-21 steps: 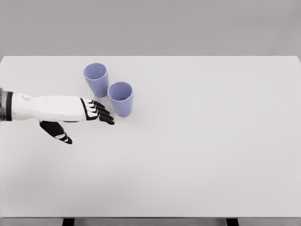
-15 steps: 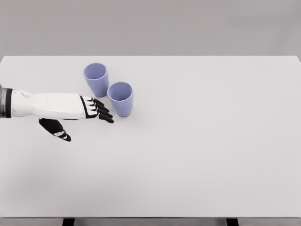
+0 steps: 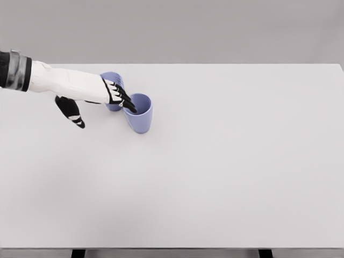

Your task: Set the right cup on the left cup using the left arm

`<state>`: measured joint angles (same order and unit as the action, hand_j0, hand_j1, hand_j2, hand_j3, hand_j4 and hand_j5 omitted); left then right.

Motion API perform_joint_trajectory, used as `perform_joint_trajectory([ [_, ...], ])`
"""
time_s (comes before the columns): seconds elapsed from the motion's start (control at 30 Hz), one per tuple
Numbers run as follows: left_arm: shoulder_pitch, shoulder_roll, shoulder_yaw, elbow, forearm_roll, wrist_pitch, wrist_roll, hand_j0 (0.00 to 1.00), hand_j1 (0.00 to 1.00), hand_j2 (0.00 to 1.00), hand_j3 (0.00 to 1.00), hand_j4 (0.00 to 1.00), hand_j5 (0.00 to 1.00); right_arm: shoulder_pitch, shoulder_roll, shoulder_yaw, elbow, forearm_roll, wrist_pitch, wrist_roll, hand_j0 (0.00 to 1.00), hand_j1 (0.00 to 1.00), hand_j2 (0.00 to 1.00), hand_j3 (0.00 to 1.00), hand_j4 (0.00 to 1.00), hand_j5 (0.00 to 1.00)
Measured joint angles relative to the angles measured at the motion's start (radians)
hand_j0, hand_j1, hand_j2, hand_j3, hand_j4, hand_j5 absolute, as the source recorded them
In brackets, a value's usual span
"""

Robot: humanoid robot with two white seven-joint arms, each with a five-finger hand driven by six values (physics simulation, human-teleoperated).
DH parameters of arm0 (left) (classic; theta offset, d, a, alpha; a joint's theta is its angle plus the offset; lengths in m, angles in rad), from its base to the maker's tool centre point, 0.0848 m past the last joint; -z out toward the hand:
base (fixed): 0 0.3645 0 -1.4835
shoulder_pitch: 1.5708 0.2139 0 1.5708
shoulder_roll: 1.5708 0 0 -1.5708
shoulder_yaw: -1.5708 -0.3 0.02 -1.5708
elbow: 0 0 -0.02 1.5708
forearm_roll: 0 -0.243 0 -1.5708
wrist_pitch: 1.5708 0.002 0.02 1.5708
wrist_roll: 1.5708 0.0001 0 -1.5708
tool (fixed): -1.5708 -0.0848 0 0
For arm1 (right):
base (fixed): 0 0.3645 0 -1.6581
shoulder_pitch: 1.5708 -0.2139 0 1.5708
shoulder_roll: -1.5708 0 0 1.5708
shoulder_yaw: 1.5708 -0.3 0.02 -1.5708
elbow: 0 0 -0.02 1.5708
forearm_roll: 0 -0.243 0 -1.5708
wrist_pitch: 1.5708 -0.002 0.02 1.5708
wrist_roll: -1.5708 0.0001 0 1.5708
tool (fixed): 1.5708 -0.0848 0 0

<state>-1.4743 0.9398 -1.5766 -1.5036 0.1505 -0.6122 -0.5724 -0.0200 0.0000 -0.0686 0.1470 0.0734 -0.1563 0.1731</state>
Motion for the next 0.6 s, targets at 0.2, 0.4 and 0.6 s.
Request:
perform_joint_trajectory([
  [0.2,-0.155,-0.027,-0.062,-0.006,0.099,-0.001,0.001,1.0,1.0,1.0,1.0,1.0,1.0,0.0,0.0,0.0,0.0,0.0,0.0,0.0,1.0,1.0,1.0,1.0,1.0,1.0],
  [0.4,-0.09,-0.135,-0.057,0.161,0.139,-0.002,0.001,1.0,1.0,1.0,1.0,1.0,1.0,0.0,0.0,0.0,0.0,0.0,0.0,0.0,1.0,1.0,1.0,1.0,1.0,1.0],
  [0.6,-0.017,-0.2,-0.012,0.242,0.126,-0.002,0.001,1.0,1.0,1.0,1.0,1.0,1.0,0.0,0.0,0.0,0.0,0.0,0.0,0.0,1.0,1.0,1.0,1.0,1.0,1.0],
])
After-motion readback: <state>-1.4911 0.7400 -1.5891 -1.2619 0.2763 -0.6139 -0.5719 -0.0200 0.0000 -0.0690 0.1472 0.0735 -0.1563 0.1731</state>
